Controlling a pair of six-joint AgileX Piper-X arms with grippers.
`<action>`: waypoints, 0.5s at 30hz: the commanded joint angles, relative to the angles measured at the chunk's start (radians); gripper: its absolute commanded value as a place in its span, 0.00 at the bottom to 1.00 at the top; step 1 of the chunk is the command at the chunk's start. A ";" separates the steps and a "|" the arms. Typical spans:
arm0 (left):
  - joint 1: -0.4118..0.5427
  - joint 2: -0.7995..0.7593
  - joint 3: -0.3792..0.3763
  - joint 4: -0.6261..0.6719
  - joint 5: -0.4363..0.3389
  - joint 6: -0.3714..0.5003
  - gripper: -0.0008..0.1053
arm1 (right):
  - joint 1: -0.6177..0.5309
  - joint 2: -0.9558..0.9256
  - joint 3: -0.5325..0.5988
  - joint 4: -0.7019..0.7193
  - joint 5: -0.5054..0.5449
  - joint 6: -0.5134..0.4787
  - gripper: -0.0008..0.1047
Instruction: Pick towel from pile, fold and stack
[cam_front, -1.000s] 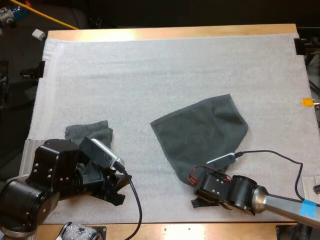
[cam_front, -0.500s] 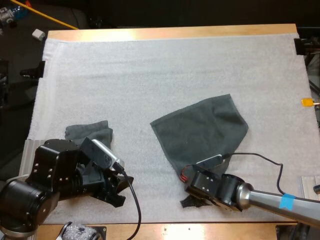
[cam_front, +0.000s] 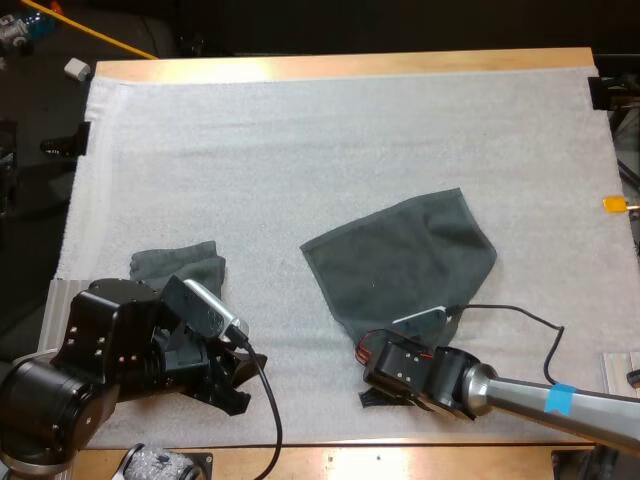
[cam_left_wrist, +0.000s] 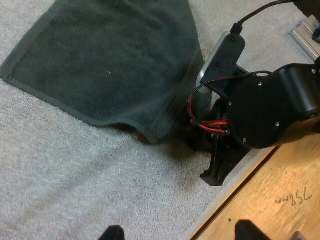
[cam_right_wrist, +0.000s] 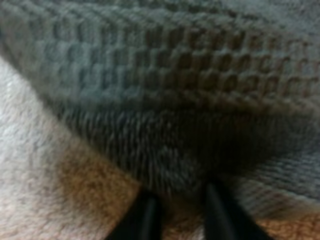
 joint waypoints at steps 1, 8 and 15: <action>0.001 0.004 -0.001 0.004 0.011 0.000 0.45 | -0.007 0.030 0.008 -0.008 0.011 0.001 0.02; -0.004 0.000 -0.001 -0.003 0.011 0.002 0.44 | 0.004 -0.015 -0.004 0.027 0.036 -0.021 0.01; -0.006 -0.001 -0.005 -0.013 0.013 0.012 0.44 | 0.053 -0.125 -0.004 0.204 0.067 -0.069 0.01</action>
